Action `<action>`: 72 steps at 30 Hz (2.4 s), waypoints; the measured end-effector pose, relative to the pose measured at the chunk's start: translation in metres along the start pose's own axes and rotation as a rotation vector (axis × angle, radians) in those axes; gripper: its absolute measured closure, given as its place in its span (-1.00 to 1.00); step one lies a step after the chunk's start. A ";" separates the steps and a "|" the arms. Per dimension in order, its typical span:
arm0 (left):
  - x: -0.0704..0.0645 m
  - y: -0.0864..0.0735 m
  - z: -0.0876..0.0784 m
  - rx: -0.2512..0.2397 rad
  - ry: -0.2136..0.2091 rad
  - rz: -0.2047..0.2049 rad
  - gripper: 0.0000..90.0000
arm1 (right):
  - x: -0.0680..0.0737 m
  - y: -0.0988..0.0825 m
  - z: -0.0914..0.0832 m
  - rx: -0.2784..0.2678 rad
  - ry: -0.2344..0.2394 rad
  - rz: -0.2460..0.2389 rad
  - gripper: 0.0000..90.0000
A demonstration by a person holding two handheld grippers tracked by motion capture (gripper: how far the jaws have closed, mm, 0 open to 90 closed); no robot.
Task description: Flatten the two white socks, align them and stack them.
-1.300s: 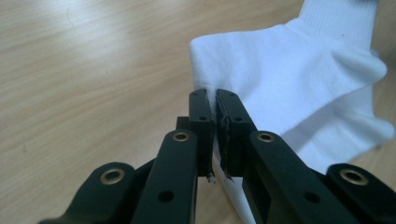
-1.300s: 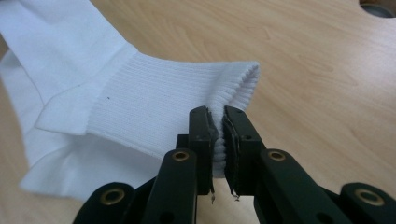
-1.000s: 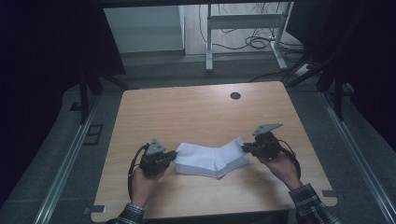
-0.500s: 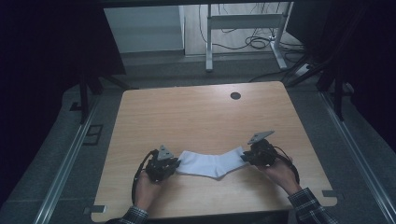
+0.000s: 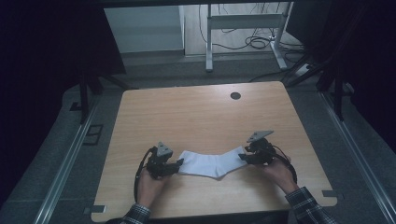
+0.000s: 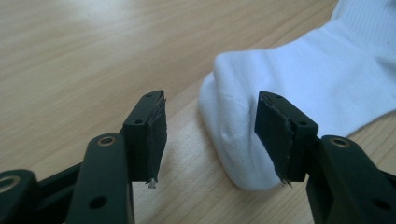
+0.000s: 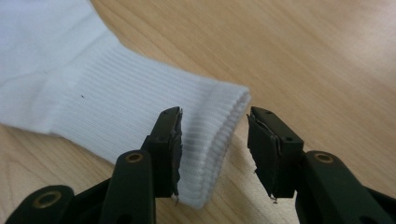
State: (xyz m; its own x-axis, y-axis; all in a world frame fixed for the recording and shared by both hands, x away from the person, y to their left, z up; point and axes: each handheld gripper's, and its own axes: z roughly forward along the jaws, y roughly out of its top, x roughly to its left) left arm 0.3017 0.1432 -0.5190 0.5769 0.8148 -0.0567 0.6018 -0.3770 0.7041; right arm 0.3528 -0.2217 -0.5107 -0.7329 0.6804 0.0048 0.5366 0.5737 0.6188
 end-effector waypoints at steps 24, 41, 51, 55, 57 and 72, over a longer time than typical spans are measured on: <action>0.004 -0.002 0.016 0.054 -0.093 0.000 0.81 | -0.001 -0.004 0.007 0.030 0.079 0.064 0.67; 0.017 0.043 0.007 -0.031 -0.053 0.038 0.81 | -0.013 0.028 -0.018 -0.079 0.028 0.053 0.67; 0.029 0.080 0.013 -0.061 -0.015 0.043 0.81 | -0.040 0.053 -0.020 -0.099 -0.017 0.089 0.67; 0.033 0.087 0.022 -0.058 -0.002 0.033 0.81 | -0.049 0.060 -0.018 -0.100 -0.031 0.104 0.67; 0.035 0.088 0.027 -0.055 0.005 0.026 0.81 | -0.052 0.061 -0.016 -0.098 -0.036 0.110 0.67; 0.044 0.075 0.064 0.007 0.046 -0.013 0.79 | -0.066 0.060 0.022 -0.072 -0.053 0.145 0.65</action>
State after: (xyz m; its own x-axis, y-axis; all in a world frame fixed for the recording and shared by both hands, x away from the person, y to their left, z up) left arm 0.4072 0.1226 -0.5142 0.5431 0.8390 -0.0327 0.6126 -0.3693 0.6988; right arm 0.4423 -0.2219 -0.4912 -0.6256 0.7780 0.0577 0.6025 0.4349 0.6692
